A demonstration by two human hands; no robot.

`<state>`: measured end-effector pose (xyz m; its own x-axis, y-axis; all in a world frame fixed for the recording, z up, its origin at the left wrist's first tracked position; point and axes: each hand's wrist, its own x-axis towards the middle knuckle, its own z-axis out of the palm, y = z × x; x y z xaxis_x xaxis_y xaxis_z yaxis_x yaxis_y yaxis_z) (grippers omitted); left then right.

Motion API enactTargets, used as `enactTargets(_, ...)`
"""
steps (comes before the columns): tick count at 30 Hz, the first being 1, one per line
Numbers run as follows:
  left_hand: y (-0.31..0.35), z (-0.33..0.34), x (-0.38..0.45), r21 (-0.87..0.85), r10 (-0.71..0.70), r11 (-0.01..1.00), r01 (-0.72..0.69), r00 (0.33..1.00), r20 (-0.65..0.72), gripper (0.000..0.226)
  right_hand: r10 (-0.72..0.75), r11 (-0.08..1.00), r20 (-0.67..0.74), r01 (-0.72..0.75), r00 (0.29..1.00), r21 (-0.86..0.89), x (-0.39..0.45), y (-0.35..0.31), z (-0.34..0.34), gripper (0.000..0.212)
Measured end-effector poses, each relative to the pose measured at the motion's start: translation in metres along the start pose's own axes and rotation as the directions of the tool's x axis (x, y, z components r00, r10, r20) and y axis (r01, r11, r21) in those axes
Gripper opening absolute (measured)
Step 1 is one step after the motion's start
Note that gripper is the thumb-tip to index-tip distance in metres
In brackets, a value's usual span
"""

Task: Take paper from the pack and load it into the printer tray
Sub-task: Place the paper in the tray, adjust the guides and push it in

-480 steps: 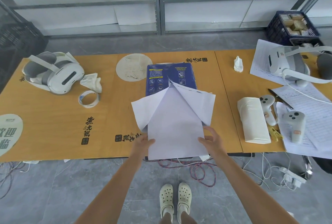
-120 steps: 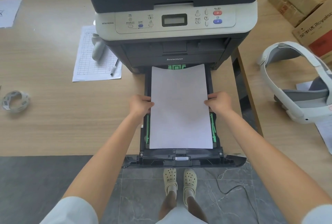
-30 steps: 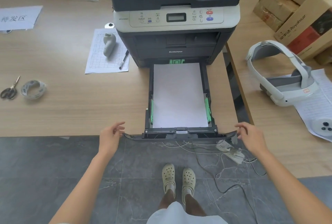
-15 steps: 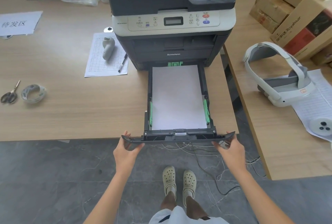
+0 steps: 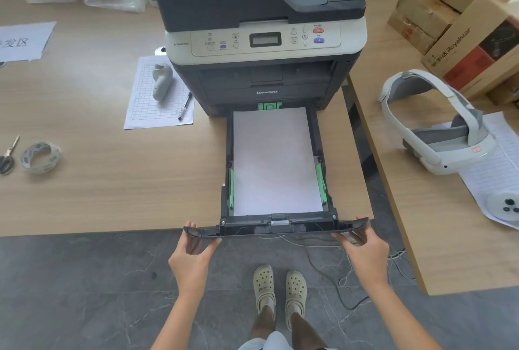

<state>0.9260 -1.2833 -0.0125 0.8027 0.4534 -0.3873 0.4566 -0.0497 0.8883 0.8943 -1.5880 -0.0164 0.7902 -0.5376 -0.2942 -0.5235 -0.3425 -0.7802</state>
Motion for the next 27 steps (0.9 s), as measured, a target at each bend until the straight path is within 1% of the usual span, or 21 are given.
enactTargets(5, 0.006, 0.005, 0.005, 0.0, 0.038, 0.999, -0.038, 0.999, -0.033, 0.071, -0.02, 0.999, -0.036, 0.022, 0.999, 0.039, 0.005, -0.01, 0.0, 0.037)
enactTargets(10, 0.016, 0.016, 0.026, -0.026, 0.027, 0.999, -0.027, 0.999, -0.03, 0.071, -0.046, 0.999, -0.049, 0.046, 0.998, -0.002, 0.024, -0.023, 0.007, 0.041)
enactTargets(15, 0.024, 0.028, 0.044, -0.036, 0.023, 0.999, -0.024, 1.0, -0.021, 0.072, -0.007, 0.999, -0.036, 0.008, 0.999, 0.032, 0.046, -0.028, 0.017, 0.035)
enactTargets(19, 0.028, 0.038, 0.056, -0.037, 0.01, 0.999, -0.01, 1.0, -0.012, 0.073, -0.002, 0.998, -0.034, 0.004, 0.999, 0.064, 0.059, -0.034, 0.024, 0.034)
enactTargets(24, 0.037, 0.052, 0.07, -0.046, 0.003, 0.999, -0.004, 1.0, -0.025, 0.078, 0.018, 0.991, -0.027, -0.014, 0.999, 0.133, 0.073, -0.041, 0.034, 0.041)
enactTargets(27, 0.041, 0.064, 0.079, -0.051, 0.018, 0.999, -0.02, 0.999, -0.031, 0.081, 0.057, 0.987, -0.004, -0.055, 0.998, 0.154, 0.082, -0.045, 0.044, 0.057)
